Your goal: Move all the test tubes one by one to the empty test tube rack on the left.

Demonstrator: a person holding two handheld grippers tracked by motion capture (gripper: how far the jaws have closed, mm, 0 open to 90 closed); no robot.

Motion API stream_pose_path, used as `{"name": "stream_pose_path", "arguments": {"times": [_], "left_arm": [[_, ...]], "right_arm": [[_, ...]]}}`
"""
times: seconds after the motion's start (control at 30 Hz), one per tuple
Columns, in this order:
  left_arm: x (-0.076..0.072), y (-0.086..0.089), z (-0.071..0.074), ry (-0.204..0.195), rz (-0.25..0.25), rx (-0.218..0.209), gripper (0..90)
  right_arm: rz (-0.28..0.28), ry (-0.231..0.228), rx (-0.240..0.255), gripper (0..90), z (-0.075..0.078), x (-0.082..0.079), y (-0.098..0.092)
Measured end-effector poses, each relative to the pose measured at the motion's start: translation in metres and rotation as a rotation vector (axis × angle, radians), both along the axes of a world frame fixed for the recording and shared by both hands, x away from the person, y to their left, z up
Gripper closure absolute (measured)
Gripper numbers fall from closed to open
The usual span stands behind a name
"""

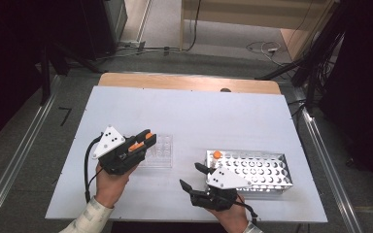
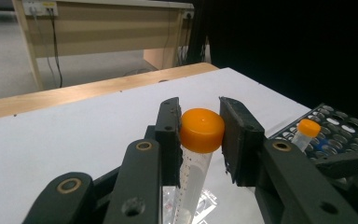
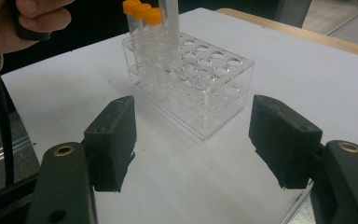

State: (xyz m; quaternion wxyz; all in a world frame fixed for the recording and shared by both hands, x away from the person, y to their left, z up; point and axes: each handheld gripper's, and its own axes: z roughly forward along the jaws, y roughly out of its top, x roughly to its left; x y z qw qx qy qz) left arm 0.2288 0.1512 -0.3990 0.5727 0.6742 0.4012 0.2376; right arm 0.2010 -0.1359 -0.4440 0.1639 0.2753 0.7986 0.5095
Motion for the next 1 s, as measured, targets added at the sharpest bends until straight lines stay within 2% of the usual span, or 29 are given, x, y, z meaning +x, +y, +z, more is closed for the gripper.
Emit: {"name": "stream_pose_path", "arguments": {"times": [0.23,0.37,0.57,0.77,1.0], "left_arm": [[0.003,0.005,-0.001,-0.006,0.027,0.008,70.4],[0.005,0.006,-0.003,-0.008,0.049,0.037,70.4],[0.008,0.004,-0.015,0.022,0.047,0.057,70.4],[0.012,-0.003,-0.033,0.066,0.045,0.122,70.3],[0.009,-0.003,-0.036,0.062,0.047,0.135,69.9]], "right_arm": [[-0.004,0.001,0.003,30.7,0.0,0.0,-0.001],[0.0,-0.001,0.003,30.7,0.0,0.0,-0.001],[0.0,-0.001,0.003,30.8,0.0,0.0,-0.001],[0.005,0.001,0.0,30.8,0.0,0.0,-0.001],[0.004,0.004,-0.001,30.8,0.0,-0.001,-0.002]]}}
